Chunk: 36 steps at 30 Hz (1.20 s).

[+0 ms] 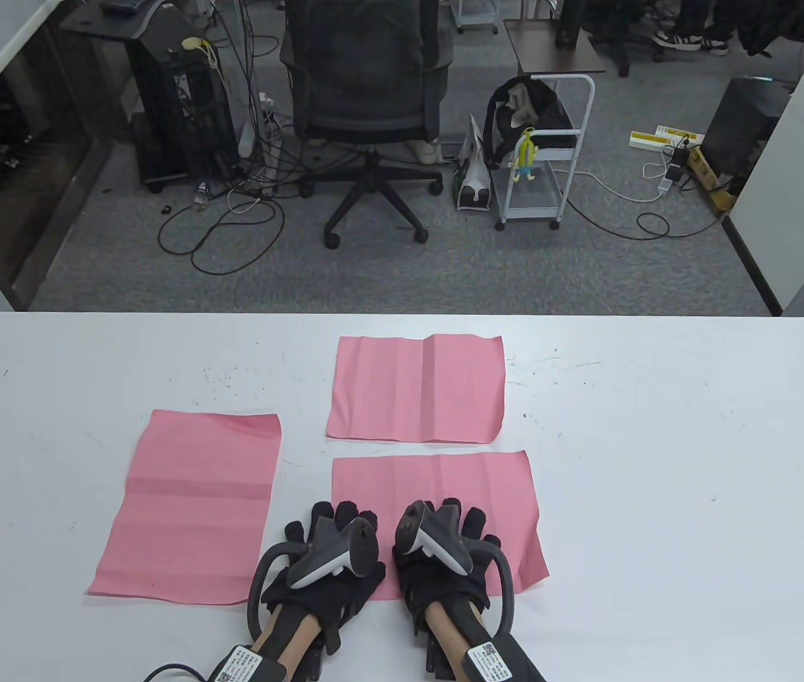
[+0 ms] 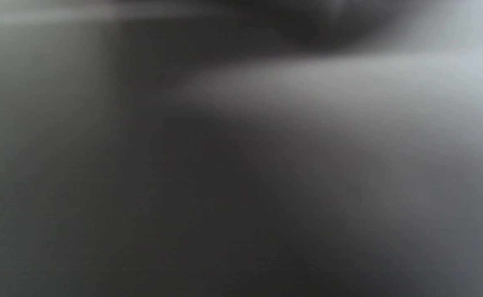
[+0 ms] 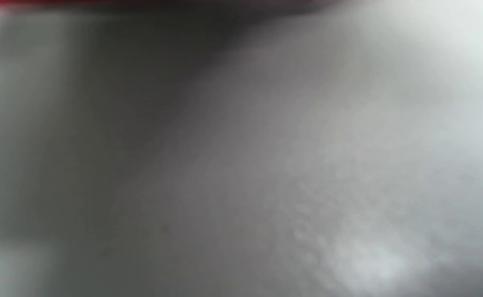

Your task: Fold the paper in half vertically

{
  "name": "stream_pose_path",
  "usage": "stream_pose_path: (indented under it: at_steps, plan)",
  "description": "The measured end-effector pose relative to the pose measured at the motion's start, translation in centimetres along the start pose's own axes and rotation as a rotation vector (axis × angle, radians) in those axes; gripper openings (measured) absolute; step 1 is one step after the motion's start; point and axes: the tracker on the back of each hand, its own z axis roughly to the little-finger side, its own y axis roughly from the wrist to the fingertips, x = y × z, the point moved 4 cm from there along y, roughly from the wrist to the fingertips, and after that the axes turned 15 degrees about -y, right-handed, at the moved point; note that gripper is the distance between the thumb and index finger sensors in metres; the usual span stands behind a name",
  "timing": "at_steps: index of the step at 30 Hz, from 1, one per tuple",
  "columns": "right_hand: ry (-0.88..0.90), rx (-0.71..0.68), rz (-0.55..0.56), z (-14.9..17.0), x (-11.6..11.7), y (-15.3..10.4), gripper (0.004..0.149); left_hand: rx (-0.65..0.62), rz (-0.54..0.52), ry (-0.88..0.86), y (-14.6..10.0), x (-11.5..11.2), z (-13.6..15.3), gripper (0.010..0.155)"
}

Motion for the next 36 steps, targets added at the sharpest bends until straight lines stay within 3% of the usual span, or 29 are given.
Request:
stream_pose_path:
  at_steps: [6,9,12,17,22,25,29,36]
  plan:
    - [0.013,-0.005,0.024,0.4,-0.4,-0.2,0.071,-0.004,0.023,-0.017,0.2,-0.2,0.3,0.078]
    - [0.059,-0.027,0.044,1.8,-1.8,-0.7,0.070,-0.005,0.022,-0.015,0.2,-0.3,0.3,0.079]
    - [0.213,-0.041,0.112,5.2,-4.7,-1.7,0.069,-0.005,0.024,-0.016,0.2,-0.3,0.3,0.078]
    - [0.245,0.057,0.176,11.2,-7.3,-0.8,0.069,-0.006,0.025,-0.015,0.2,-0.3,0.3,0.079]
    - [0.289,0.123,0.080,14.7,-6.5,3.1,0.073,-0.007,0.026,-0.018,0.2,-0.3,0.3,0.079]
    - [0.224,0.157,0.007,15.6,-5.6,5.4,0.076,-0.006,0.029,-0.017,0.2,-0.3,0.3,0.079]
    - [0.267,0.121,-0.071,15.8,-4.4,7.6,0.080,-0.004,0.037,-0.018,0.2,-0.3,0.3,0.079]
    - [0.288,0.099,-0.076,16.0,-3.2,8.7,0.081,-0.003,0.043,-0.019,0.3,-0.4,0.3,0.079]
